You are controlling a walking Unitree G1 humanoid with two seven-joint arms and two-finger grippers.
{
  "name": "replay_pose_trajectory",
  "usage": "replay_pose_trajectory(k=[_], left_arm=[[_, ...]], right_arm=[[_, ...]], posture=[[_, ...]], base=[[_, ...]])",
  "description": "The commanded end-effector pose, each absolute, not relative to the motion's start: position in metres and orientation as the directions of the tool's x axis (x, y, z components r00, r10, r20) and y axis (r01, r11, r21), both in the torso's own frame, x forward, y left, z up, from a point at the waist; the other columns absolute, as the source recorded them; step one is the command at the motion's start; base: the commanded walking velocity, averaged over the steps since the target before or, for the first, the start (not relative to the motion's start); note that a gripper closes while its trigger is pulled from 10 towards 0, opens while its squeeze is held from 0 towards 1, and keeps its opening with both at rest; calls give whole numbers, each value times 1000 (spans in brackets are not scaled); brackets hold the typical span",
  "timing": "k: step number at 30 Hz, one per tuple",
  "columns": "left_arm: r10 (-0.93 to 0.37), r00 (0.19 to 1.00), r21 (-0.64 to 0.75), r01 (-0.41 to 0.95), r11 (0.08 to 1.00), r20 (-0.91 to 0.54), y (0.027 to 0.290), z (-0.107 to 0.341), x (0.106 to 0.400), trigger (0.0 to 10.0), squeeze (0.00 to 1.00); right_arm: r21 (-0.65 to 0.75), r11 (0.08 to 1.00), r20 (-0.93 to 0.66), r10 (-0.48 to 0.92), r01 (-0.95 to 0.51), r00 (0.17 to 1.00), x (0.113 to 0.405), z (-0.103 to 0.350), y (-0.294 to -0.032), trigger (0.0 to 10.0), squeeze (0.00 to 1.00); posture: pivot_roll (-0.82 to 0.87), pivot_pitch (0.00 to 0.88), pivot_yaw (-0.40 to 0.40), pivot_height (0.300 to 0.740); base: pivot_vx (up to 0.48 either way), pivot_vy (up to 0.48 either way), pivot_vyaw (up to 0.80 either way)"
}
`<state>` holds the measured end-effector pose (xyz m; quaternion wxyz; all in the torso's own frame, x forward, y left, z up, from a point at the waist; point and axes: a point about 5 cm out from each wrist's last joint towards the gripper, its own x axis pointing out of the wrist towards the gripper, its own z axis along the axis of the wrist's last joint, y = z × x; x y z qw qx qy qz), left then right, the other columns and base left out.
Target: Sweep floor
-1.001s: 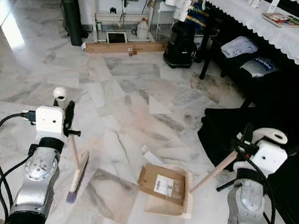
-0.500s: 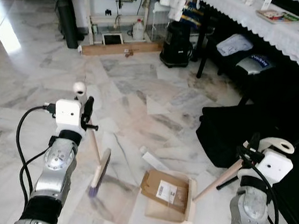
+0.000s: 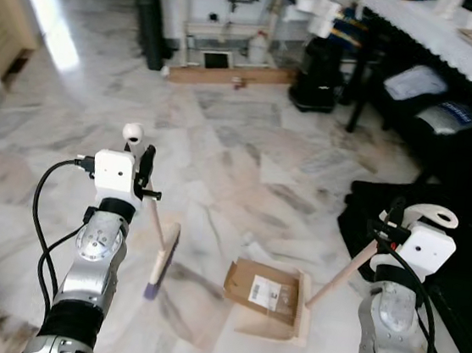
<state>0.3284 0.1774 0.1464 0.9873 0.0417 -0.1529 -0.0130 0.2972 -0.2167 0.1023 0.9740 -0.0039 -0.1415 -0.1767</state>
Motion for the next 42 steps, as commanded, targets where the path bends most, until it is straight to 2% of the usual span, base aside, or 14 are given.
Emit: replay_pose_trajectory(k=[1,35,42], left_arm=[[-59,928,93,27,995,367,171,162,333,10000,0],[-11,925,89,-24,996,380,172,166,335,10000,0],[-8,924,87,-27,996,382,172,167,335,10000,0]], right_arm=[[65,938,326,-342,340,881,303,115,-215,10000,0],[82,948,324,-317,308,891,312,123,-209,10000,0],[80,951,323,-310,300,894,313,124,-208,10000,0]], posture=[[45,0,44,740],[55,0,5,740],[55,0,2,740]], base=[[0,0,800],[0,0,797],[0,0,0]])
